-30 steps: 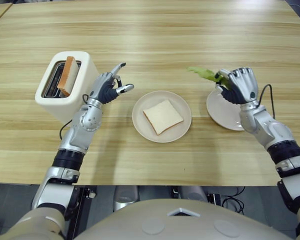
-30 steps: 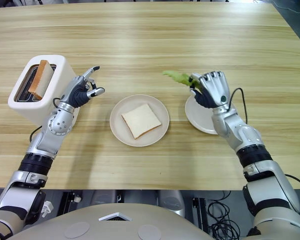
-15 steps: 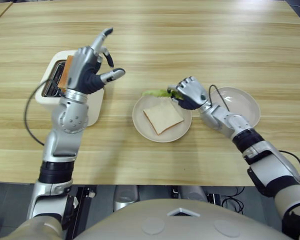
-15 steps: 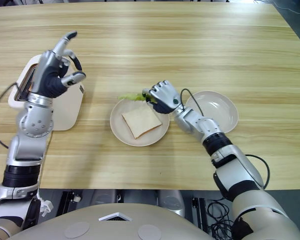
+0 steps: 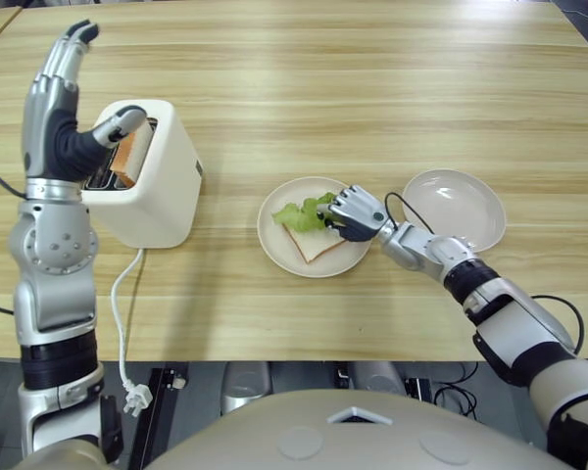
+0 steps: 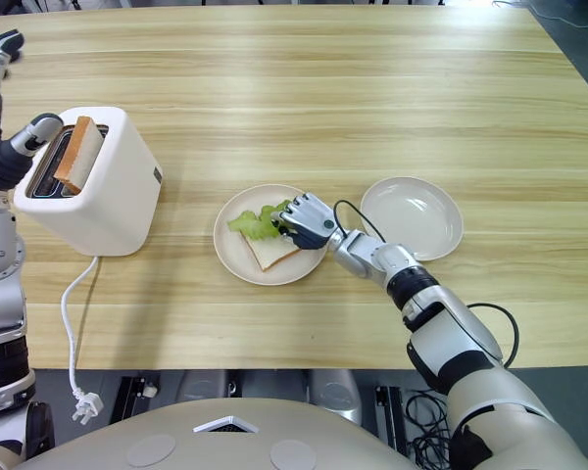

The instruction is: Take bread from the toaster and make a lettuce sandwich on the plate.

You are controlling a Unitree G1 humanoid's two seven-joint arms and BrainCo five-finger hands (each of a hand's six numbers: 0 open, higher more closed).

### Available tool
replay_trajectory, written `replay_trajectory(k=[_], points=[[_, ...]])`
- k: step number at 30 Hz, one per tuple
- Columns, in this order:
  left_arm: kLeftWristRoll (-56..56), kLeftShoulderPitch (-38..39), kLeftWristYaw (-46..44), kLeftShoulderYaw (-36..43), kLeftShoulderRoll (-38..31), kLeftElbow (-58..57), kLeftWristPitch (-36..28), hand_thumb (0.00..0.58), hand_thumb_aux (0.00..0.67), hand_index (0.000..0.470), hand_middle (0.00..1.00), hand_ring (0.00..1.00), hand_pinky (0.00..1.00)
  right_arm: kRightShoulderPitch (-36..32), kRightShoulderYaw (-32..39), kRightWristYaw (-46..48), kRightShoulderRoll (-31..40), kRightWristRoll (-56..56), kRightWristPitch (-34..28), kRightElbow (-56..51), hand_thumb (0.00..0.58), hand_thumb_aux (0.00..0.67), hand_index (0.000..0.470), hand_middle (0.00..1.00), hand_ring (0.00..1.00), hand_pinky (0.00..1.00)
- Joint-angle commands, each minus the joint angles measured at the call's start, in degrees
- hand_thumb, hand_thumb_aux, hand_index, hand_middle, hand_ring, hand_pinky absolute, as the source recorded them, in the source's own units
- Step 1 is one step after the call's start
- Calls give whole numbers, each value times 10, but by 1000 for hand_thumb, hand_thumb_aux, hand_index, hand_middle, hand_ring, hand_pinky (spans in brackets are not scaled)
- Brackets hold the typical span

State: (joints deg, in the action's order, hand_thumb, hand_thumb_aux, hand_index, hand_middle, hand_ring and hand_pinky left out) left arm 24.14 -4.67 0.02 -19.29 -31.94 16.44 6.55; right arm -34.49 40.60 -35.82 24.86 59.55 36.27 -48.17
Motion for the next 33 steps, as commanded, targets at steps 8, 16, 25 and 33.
replay_trajectory(k=[8,16,25,33], points=[[-24,16,-1,-11,-4,-54,-4,0,0,0,0,0,0,16,-12,17,10,-16,-7,34,0,0,0,318,318,318],[-5,49,9,-13,-10,-71,-11,0,0,0,0,0,0,11,-48,27,35,-37,-19,88,0,0,0,325,325,325],[70,114,26,28,-3,-106,-58,0,0,0,0,0,0,3,-118,36,72,-69,-36,146,0,0,0,302,302,302],[100,99,38,73,-8,-156,-79,0,0,0,0,0,0,11,-133,45,63,-81,-33,161,0,0,0,255,255,255]])
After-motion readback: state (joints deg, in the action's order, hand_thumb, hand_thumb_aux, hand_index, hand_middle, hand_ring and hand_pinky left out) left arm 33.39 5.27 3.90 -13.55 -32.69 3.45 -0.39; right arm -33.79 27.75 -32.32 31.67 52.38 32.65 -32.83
